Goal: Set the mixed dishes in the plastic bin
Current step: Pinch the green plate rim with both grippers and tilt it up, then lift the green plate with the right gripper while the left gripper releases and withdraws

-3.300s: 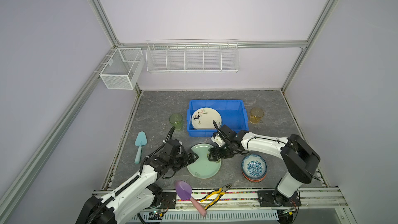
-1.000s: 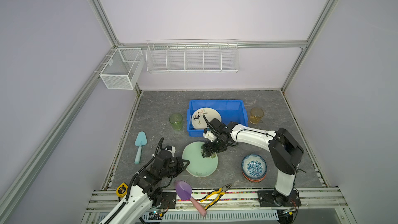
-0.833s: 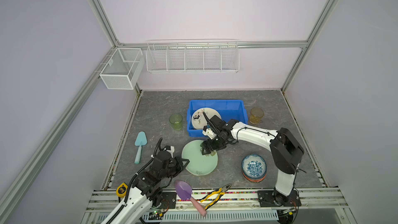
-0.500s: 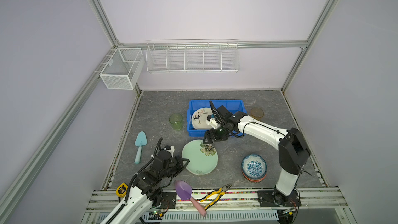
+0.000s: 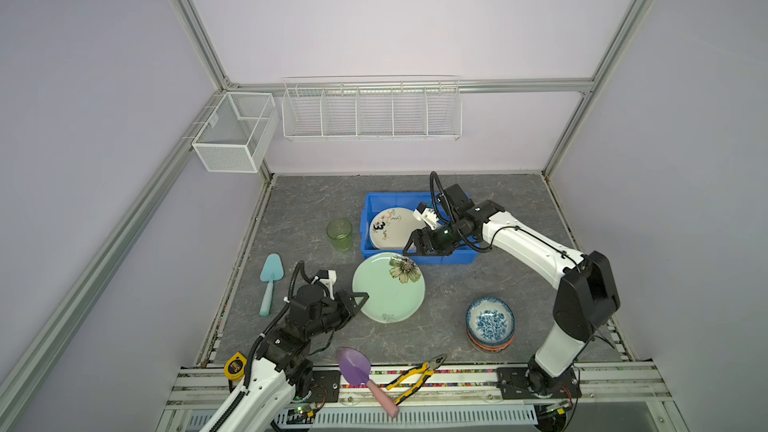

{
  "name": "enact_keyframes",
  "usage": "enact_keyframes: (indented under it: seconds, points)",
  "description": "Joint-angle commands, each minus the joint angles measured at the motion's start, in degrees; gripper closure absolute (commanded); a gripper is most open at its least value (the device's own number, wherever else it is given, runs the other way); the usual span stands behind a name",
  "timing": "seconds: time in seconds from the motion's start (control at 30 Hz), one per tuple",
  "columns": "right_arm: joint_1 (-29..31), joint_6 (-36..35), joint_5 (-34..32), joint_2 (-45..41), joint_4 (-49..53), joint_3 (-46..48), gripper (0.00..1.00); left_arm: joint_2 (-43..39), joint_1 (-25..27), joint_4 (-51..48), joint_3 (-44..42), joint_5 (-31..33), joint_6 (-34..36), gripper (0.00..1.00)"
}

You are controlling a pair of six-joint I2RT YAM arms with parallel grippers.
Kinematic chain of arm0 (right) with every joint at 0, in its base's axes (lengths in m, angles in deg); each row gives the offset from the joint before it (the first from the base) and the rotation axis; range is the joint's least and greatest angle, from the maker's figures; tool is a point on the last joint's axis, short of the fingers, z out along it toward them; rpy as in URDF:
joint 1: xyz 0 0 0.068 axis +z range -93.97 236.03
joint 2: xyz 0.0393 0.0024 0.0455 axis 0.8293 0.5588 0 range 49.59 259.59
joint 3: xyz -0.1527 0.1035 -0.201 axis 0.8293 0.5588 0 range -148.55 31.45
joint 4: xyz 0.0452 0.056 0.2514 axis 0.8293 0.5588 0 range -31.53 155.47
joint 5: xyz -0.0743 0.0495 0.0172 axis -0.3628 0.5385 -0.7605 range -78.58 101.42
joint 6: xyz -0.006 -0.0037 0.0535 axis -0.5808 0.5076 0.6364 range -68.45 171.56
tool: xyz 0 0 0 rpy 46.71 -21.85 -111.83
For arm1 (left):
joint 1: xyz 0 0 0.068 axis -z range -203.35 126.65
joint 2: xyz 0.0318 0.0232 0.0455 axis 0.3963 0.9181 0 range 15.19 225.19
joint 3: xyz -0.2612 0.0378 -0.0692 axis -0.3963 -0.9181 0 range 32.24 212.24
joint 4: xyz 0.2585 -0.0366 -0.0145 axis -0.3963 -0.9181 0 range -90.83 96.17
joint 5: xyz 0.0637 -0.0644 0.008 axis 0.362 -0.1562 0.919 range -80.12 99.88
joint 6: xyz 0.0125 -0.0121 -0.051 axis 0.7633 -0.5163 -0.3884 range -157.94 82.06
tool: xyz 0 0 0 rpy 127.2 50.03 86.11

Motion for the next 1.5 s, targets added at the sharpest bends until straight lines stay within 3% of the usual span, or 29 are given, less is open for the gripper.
enact_keyframes:
  seconds: [0.0, 0.4, 0.63, 0.93, 1.13, 1.47]
  points:
    - [-0.4, -1.6, 3.2, -1.3, 0.1, 1.0, 0.11, 0.8, -2.2, 12.7, 2.6, -6.8, -1.0, 1.00]
    - [-1.0, -0.2, 7.1, 0.4, -2.5, 1.5, 0.00, 12.4, -3.6, 23.3, 5.6, -9.9, -0.3, 1.00]
    - [-1.4, 0.3, 8.3, 0.8, -3.6, 2.1, 0.07, 14.6, -8.1, 26.4, 5.9, -12.8, -1.1, 1.00]
    - [-1.4, 1.4, 10.5, 1.4, -6.2, 2.8, 0.24, 16.0, -10.2, 26.6, 7.4, -15.3, -0.6, 1.00]
    - [-1.4, 2.2, 11.1, 1.9, -7.1, 2.7, 0.43, 19.1, -10.2, 27.9, 7.7, -15.8, -0.4, 1.00]
    - [-1.2, 2.8, 11.0, 2.3, -8.0, 2.5, 0.65, 21.5, -10.9, 27.5, 8.8, -16.9, 0.8, 1.00]
